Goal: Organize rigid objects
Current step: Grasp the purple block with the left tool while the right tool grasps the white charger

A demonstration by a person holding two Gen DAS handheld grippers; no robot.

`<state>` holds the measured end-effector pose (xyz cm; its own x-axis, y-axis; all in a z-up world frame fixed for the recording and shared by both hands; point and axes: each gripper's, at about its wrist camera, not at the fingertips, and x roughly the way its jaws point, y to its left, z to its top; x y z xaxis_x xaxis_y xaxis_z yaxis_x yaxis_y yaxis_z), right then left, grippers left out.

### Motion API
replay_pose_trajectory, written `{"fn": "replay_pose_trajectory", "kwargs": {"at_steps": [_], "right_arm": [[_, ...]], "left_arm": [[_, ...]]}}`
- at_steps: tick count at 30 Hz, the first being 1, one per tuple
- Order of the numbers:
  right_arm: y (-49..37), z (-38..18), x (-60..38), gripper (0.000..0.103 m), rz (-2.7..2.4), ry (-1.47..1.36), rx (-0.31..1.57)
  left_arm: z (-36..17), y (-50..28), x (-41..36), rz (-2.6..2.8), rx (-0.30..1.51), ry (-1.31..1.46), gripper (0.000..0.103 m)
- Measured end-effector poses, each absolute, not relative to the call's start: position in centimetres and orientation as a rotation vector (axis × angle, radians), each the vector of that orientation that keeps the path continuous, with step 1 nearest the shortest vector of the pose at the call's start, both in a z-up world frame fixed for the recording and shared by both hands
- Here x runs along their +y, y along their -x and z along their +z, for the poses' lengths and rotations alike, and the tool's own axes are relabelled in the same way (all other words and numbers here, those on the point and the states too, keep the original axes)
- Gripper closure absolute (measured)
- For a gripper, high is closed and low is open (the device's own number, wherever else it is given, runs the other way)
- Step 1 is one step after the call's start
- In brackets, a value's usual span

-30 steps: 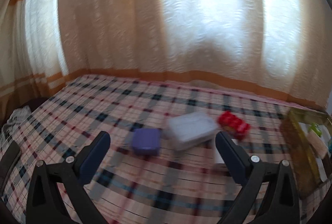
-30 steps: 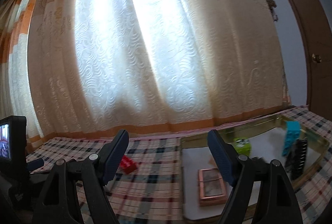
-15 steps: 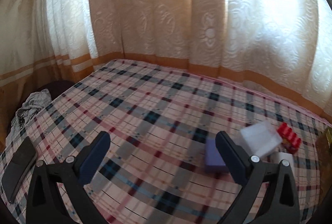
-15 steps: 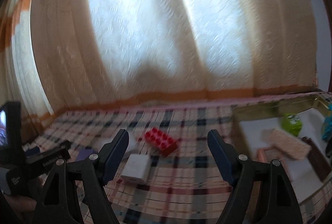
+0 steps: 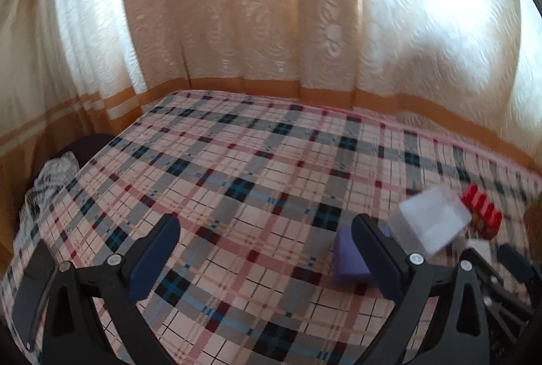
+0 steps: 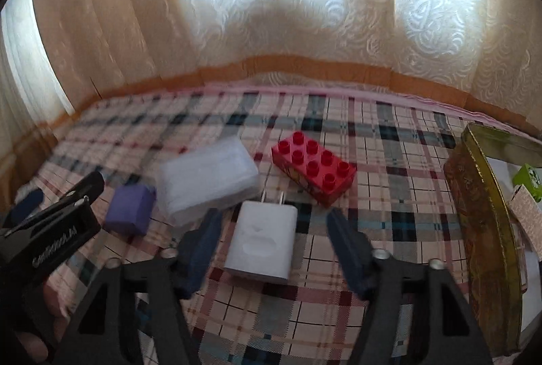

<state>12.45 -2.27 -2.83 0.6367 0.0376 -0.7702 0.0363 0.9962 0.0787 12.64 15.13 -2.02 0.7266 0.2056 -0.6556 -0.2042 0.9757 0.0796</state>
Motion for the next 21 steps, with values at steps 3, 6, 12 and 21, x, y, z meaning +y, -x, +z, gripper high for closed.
{"fn": "replay_pose_trajectory", "kwargs": {"at_steps": [3,6,12,21], "right_arm": [[-13.1,-3.5,-2.5,0.042,-0.016,-0.098,0.929],[-13.1,-3.6,-2.9,0.053,-0.014,-0.114,0.933],[-12.0,-3.4,-4.2,0.062,0.009,-0.156,0.925],[-9.6,-2.6,-7.1,0.062,0.003,-0.307,0.860]], "left_arm": [[-2.4,-13.0,14.7,0.210,0.760,-0.018,0.001],[-2.5,-13.1,14.4,0.198,0.766,-0.014,0.001],[-2.8,-13.2,13.5,0.160,0.781,-0.036,0.001],[-3.8,-14.4,11.6,0.093,0.852,-0.057,0.001]]}}
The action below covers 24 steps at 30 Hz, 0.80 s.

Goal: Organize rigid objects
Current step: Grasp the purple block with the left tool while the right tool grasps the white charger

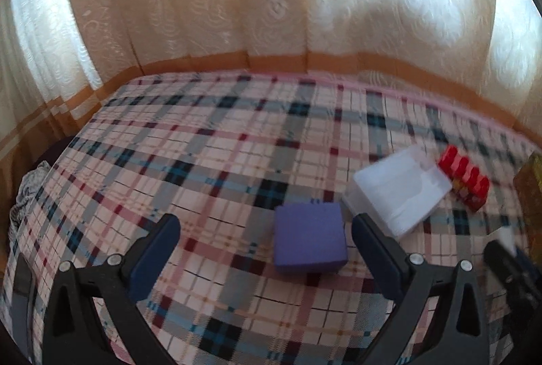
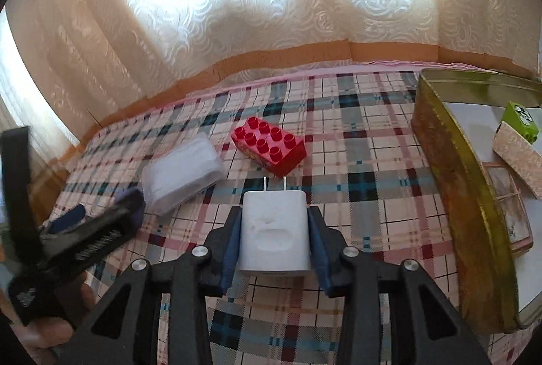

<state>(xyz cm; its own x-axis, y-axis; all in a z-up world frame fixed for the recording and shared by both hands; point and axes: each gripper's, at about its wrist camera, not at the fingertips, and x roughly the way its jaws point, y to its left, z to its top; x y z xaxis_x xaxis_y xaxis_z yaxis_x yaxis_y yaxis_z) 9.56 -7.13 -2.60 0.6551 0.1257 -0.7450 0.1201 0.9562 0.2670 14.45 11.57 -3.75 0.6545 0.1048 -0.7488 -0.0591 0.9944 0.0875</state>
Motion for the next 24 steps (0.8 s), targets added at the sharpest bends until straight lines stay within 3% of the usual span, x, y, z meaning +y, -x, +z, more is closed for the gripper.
{"fn": "replay_pose_trajectory", "kwargs": {"at_steps": [6,9,11,12,18,24], "right_arm": [[-9.6,-2.7,-6.5,0.062,0.021,-0.290,0.865],[-9.5,-3.0,-6.4,0.062,0.025,-0.288,0.871],[-9.5,-3.0,-6.4,0.062,0.025,-0.287,0.868],[-9.5,-2.9,-6.4,0.062,0.024,-0.286,0.865],[-9.3,-2.5,-6.6,0.062,0.032,-0.288,0.825],[-8.1,-0.4,-6.4,0.062,0.074,-0.281,0.686]], "left_arm": [[-4.4,-15.4,12.1,0.078,0.906,-0.019,0.001],[-4.4,-15.2,13.1,0.038,0.905,0.077,0.022],[-4.1,-14.9,12.8,0.006,0.887,0.075,0.056],[-4.0,-14.8,12.6,-0.019,0.881,0.074,0.063],[-3.8,-14.2,13.5,-0.035,0.856,0.153,0.064],[-1.2,-10.9,14.6,0.048,0.637,0.176,0.064]]}}
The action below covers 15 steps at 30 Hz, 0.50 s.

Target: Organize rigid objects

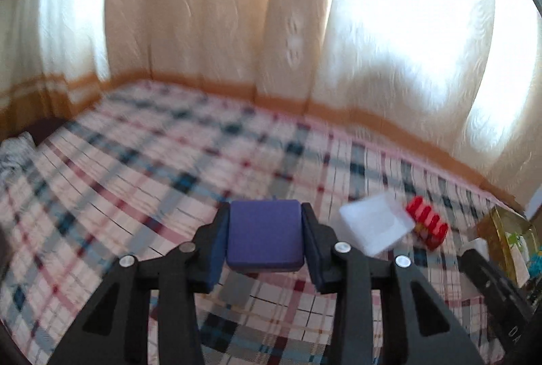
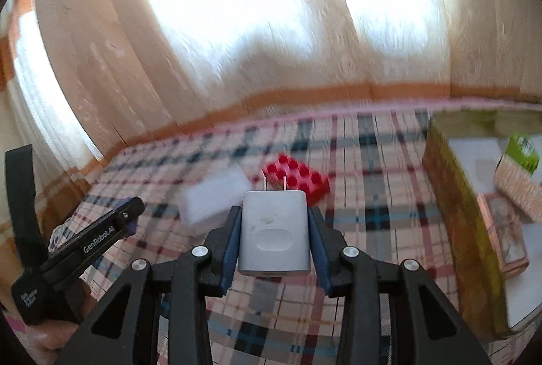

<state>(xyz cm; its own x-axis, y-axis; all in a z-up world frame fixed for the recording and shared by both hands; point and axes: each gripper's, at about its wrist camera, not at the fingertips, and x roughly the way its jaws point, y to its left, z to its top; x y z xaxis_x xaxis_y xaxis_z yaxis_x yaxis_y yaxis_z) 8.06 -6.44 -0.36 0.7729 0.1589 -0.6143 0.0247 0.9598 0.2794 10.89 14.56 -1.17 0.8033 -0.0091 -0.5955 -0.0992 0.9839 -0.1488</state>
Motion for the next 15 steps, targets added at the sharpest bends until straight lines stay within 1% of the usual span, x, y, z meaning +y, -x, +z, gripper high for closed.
{"fn": "replay_pose_trajectory", "kwargs": {"at_steps": [6,11,15], "right_arm": [[-6.4,1.5,-5.4,0.062,0.043,-0.177,0.546],[-5.3,2.3,-5.4,0.062,0.040,-0.143,0.472],[-4.5,2.9,-5.5,0.062,0.033,-0.122,0.428]], "left_arm": [[0.5,-8.8,13.4,0.072,0.513,0.120,0.064],[0.9,-8.1,12.3,0.087,0.481,0.061,0.064],[0.9,-7.8,12.1,0.078,0.468,0.068,0.064]]}}
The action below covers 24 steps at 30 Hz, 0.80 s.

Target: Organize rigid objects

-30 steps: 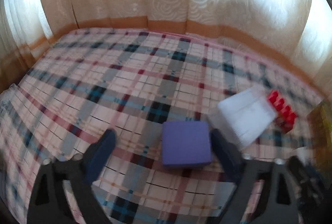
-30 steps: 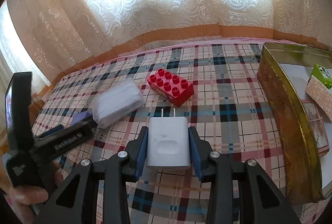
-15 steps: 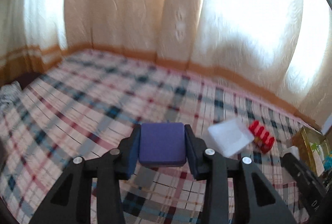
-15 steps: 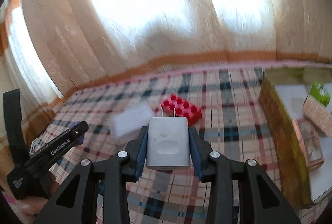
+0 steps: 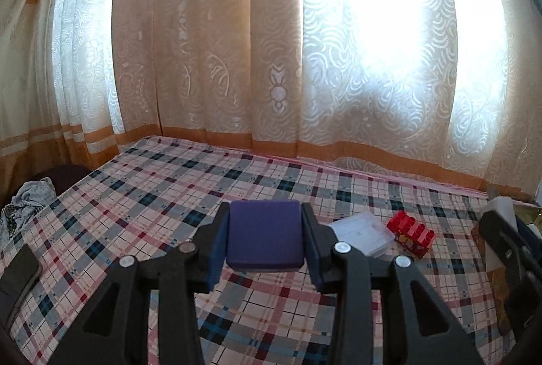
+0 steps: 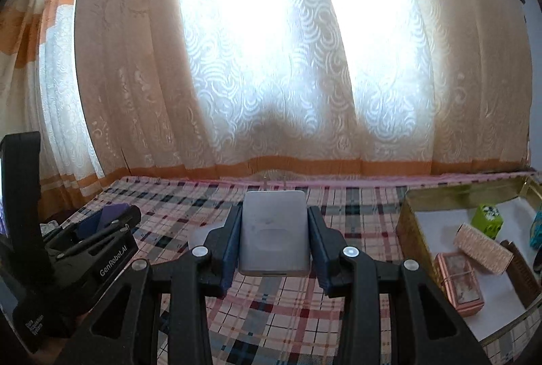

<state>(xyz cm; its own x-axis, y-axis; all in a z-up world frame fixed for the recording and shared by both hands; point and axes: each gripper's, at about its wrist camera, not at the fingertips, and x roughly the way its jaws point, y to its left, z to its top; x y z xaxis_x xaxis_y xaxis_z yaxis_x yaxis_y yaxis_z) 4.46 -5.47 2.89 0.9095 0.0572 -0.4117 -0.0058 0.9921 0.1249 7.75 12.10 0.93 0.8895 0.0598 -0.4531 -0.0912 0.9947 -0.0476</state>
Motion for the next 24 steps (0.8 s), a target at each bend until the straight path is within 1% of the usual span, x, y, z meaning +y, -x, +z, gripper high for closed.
{"fn": "replay_pose_trajectory", "kwargs": {"at_steps": [11,24], "right_arm": [[-2.5,3.0,-5.6,0.062,0.028,-0.049,0.405],[-0.9,3.2,-7.6,0.062,-0.003,-0.050,0.398]], "left_arm": [[1.0,-7.1,10.9,0.071,0.458,0.043,0.064],[0.9,-5.3,8.2,0.042,0.452,0.015,0.064]]}}
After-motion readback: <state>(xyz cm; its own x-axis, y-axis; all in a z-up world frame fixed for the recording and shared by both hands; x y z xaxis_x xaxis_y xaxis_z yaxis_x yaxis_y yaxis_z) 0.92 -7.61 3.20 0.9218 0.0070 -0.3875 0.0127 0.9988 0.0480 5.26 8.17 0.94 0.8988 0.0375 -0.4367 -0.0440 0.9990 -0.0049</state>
